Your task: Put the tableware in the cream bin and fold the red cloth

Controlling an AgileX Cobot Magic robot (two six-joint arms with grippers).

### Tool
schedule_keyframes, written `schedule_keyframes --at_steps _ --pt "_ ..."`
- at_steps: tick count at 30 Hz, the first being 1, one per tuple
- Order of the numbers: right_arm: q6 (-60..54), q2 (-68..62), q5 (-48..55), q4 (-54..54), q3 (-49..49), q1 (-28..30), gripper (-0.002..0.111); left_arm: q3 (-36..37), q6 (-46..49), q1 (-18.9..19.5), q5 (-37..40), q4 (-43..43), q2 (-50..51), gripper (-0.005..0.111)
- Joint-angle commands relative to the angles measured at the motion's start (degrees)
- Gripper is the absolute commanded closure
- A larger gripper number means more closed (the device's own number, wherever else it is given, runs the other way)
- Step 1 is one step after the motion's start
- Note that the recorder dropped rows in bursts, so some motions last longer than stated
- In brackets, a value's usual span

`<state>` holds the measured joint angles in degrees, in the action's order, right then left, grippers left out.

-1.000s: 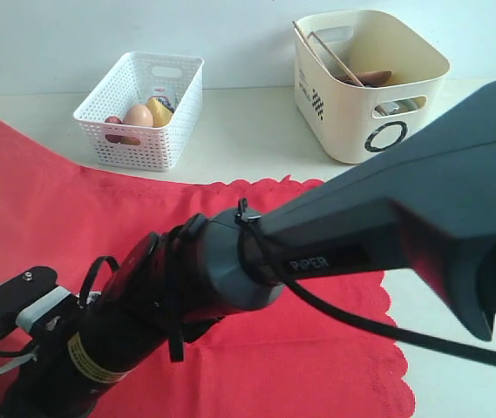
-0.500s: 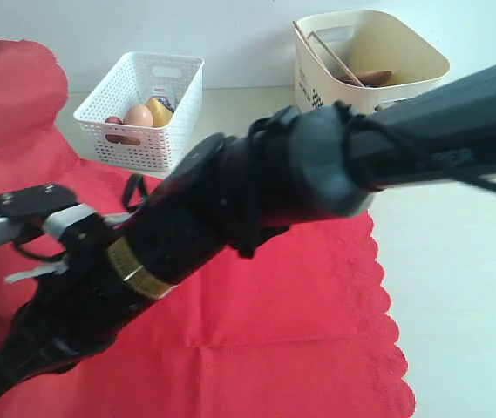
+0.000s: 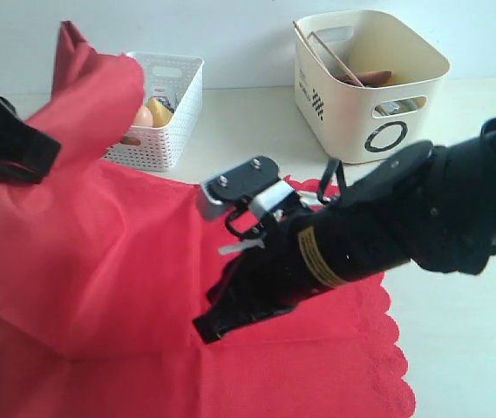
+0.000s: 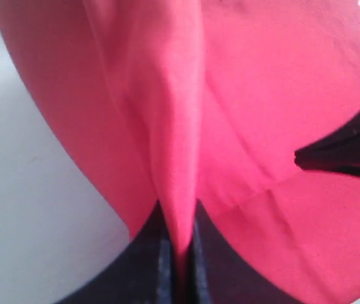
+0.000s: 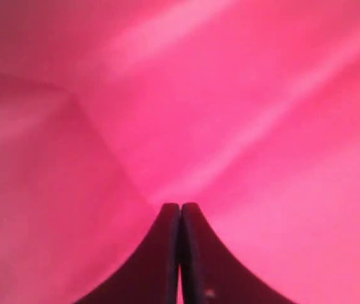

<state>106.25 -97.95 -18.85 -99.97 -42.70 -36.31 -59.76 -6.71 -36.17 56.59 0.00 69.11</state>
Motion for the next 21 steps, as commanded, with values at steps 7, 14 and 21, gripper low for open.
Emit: schedule_keyframes --at_steps 7,14,21 --pt "-0.1 -5.0 13.0 0.0 4.7 1.5 0.108 -0.2 -5.4 -15.1 -12.1 0.0 15.2 0.106" --pt "0.5 -5.3 22.1 0.0 5.9 3.6 0.108 -0.2 -8.7 -20.1 -18.1 0.0 25.2 0.106" --pt "0.2 3.8 25.4 1.5 10.4 13.3 0.108 -0.2 -8.9 -21.6 -21.6 0.0 27.6 0.106"
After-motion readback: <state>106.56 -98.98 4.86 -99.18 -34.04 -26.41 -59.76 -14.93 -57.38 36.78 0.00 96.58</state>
